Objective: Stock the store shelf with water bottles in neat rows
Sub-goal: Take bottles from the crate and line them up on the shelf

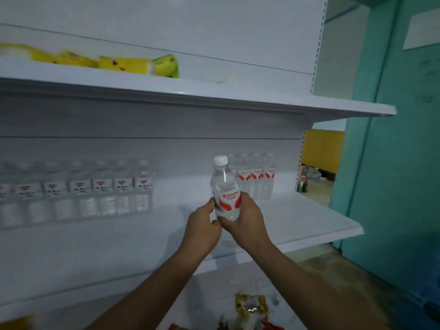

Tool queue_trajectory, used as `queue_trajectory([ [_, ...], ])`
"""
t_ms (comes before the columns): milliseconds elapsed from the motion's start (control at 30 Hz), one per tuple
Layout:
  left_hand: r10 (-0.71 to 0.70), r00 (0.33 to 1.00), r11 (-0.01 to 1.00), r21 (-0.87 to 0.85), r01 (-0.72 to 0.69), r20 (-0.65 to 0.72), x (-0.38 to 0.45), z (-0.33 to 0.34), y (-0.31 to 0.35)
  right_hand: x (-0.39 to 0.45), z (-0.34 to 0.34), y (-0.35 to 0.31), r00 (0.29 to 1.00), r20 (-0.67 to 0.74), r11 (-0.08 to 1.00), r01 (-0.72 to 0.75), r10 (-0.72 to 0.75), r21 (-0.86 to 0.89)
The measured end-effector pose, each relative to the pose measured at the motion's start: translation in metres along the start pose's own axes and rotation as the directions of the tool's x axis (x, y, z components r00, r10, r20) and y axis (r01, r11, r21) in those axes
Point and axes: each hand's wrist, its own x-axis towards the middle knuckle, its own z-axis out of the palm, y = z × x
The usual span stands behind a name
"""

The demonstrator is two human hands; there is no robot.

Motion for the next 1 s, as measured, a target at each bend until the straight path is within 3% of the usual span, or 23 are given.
queue_trajectory([
  [233,-0.062,0.994,0.995,0.069,0.068,-0.088,0.004,-0.049,-0.066,0.018,0.1,0.002,0.987,0.154,0.992,0.017,-0.037,0.127],
  [533,-0.058,0.993,0.993,0.095,0.068,-0.105,0.048,-0.062,-0.114,0.07,0.163,0.02,0.983,0.182,0.961,-0.043,-0.007,0.272],
  [733,-0.171,0.985,0.956,0.244,0.162,0.016,0.05,-0.056,-0.144,0.115,0.198,0.036,0.979,0.198,0.955,-0.109,0.055,0.277],
  [900,-0.347,0.928,0.861,0.439,0.257,0.136,0.052,-0.045,-0.16,0.146,0.227,0.042,0.976,0.2,0.955,-0.135,0.083,0.262],
  [1000,-0.343,0.932,0.836,0.493,0.243,0.121,0.046,-0.035,-0.167,0.16,0.248,0.043,0.982,0.177,0.962,-0.115,0.072,0.246],
])
